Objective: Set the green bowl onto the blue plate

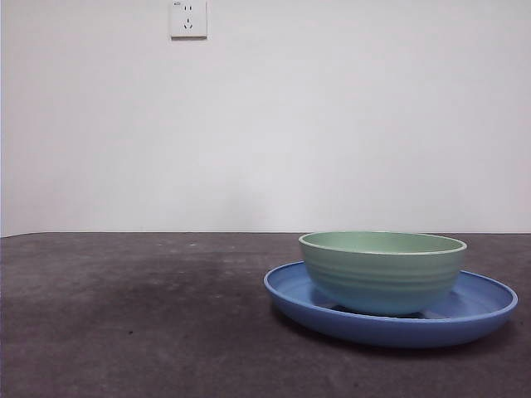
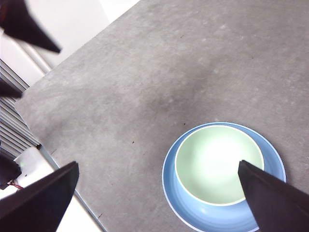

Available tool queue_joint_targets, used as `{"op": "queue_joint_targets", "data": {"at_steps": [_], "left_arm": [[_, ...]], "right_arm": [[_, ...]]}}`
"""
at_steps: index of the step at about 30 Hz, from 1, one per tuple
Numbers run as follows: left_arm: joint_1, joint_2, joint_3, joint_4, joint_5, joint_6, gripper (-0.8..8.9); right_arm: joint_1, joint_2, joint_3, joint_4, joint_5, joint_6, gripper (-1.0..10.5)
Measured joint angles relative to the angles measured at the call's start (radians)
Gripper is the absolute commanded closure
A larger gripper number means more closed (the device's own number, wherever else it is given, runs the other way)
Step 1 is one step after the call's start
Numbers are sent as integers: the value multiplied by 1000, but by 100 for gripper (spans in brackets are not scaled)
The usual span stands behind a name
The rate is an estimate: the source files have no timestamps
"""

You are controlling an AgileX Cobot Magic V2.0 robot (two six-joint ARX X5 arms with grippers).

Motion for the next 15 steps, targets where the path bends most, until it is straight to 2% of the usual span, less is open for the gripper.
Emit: {"op": "queue_joint_targets", "data": {"at_steps": [2, 8, 15], "left_arm": [[0, -117, -124, 76, 0, -22, 187], [0, -309, -345, 217, 0, -118, 188], [0, -394, -407, 241, 0, -179, 188]], "right_arm": [[0, 0, 0, 0, 0, 0, 393], [0, 0, 0, 0, 0, 0, 393], [0, 0, 0, 0, 0, 0, 393]]}}
